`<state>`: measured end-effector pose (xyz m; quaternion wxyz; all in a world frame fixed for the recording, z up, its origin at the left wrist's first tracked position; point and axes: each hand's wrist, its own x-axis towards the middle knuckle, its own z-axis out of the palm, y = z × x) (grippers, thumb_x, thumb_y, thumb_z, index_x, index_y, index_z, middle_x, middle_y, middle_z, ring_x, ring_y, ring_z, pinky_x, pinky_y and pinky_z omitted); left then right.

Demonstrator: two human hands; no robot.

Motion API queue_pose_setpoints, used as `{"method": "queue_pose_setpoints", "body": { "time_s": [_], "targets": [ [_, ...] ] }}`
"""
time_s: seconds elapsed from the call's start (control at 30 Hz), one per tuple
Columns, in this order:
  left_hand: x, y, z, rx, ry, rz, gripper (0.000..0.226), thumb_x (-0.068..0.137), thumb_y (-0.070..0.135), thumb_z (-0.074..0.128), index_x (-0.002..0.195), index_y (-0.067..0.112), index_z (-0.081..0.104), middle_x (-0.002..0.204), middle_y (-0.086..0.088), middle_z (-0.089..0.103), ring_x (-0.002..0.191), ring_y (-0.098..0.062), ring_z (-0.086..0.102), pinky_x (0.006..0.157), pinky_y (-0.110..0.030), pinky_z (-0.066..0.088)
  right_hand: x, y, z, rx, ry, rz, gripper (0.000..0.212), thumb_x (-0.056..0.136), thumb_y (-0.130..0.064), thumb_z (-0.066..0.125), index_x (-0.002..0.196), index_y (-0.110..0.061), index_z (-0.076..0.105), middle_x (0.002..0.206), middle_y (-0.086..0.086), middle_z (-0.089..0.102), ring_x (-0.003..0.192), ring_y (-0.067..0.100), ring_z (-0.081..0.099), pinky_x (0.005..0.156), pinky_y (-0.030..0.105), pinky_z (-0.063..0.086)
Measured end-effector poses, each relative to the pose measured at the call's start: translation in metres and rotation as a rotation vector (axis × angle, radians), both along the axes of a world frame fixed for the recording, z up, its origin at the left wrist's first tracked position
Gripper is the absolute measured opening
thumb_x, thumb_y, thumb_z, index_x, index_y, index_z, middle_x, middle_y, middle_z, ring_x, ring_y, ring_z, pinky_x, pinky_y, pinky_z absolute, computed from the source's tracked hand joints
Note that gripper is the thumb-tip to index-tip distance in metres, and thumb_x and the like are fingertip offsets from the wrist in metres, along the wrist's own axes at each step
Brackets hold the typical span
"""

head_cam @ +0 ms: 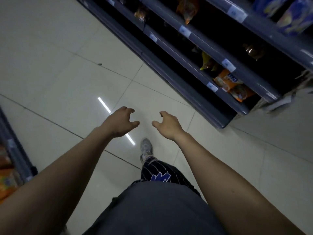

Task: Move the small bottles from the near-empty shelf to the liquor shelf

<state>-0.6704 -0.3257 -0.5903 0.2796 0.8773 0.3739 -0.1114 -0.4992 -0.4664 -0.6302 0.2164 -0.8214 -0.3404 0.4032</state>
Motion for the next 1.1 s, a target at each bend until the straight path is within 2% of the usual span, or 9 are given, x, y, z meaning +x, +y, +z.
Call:
{"method": "queue_pose_setpoints", "body": {
  "time_s": [0.2, 0.4, 0.7, 0.77, 0.97, 1.03, 1.1],
  "targets": [
    [0.048, 0.162, 0.026, 0.063, 0.003, -0.02, 0.069, 0.091, 0.052, 0.06, 0.146, 0.012, 0.046, 0.147, -0.012, 0.049, 0.126, -0.031, 0.052, 0.101, -0.043, 0.044, 0.039, 0.157, 0.011, -0.004, 0.046, -0.014, 0.077, 0.093, -0.045, 0.062, 0.157, -0.012, 0.035, 0.155, 0.01, 0.047, 0.136, 0.029, 0.048, 0.097, 0.03, 0.039],
    [0.096, 0.305, 0.02, 0.073, 0.032, -0.087, 0.071, 0.09, 0.055, 0.059, 0.145, 0.012, 0.047, 0.144, -0.011, 0.052, 0.124, -0.031, 0.054, 0.098, -0.042, 0.047, 0.074, 0.295, 0.006, -0.025, 0.04, -0.084, 0.075, 0.093, -0.044, 0.061, 0.156, -0.013, 0.036, 0.155, 0.008, 0.047, 0.137, 0.028, 0.047, 0.096, 0.029, 0.039],
    [0.202, 0.534, 0.038, 0.098, -0.064, -0.332, 0.069, 0.09, 0.053, 0.061, 0.146, 0.014, 0.048, 0.145, -0.007, 0.052, 0.125, -0.027, 0.054, 0.099, -0.039, 0.046, 0.146, 0.494, 0.029, 0.083, -0.098, -0.45, 0.069, 0.093, -0.052, 0.058, 0.151, -0.018, 0.045, 0.152, 0.006, 0.052, 0.137, 0.027, 0.047, 0.097, 0.032, 0.039],
    [0.238, 0.571, 0.052, 0.111, -0.094, -0.388, 0.068, 0.09, 0.051, 0.062, 0.144, 0.012, 0.049, 0.143, -0.009, 0.053, 0.124, -0.028, 0.054, 0.1, -0.041, 0.047, 0.169, 0.522, 0.045, 0.112, -0.124, -0.53, 0.069, 0.092, -0.05, 0.059, 0.151, -0.016, 0.046, 0.151, 0.01, 0.053, 0.136, 0.029, 0.05, 0.103, 0.034, 0.041],
    [0.359, 0.629, 0.088, 0.119, -0.173, -0.531, 0.066, 0.088, 0.055, 0.061, 0.14, 0.016, 0.051, 0.14, -0.009, 0.054, 0.121, -0.031, 0.054, 0.092, -0.039, 0.047, 0.254, 0.557, 0.09, 0.116, -0.236, -0.718, 0.075, 0.091, -0.054, 0.059, 0.153, -0.016, 0.044, 0.149, 0.01, 0.054, 0.131, 0.031, 0.054, 0.103, 0.039, 0.046],
    [0.401, 0.636, 0.101, 0.133, -0.22, -0.56, 0.07, 0.087, 0.056, 0.062, 0.144, 0.016, 0.05, 0.143, -0.01, 0.052, 0.125, -0.031, 0.053, 0.096, -0.04, 0.046, 0.286, 0.561, 0.107, 0.121, -0.28, -0.741, 0.074, 0.093, -0.053, 0.059, 0.154, -0.015, 0.042, 0.15, 0.01, 0.053, 0.132, 0.032, 0.053, 0.105, 0.043, 0.047],
    [0.442, 0.639, 0.119, 0.147, -0.268, -0.589, 0.073, 0.088, 0.059, 0.06, 0.146, 0.017, 0.047, 0.146, -0.008, 0.05, 0.126, -0.03, 0.053, 0.098, -0.04, 0.047, 0.318, 0.562, 0.129, 0.155, -0.349, -0.767, 0.068, 0.092, -0.052, 0.059, 0.148, -0.016, 0.048, 0.144, 0.01, 0.057, 0.129, 0.033, 0.055, 0.103, 0.043, 0.048]
  ]
}}
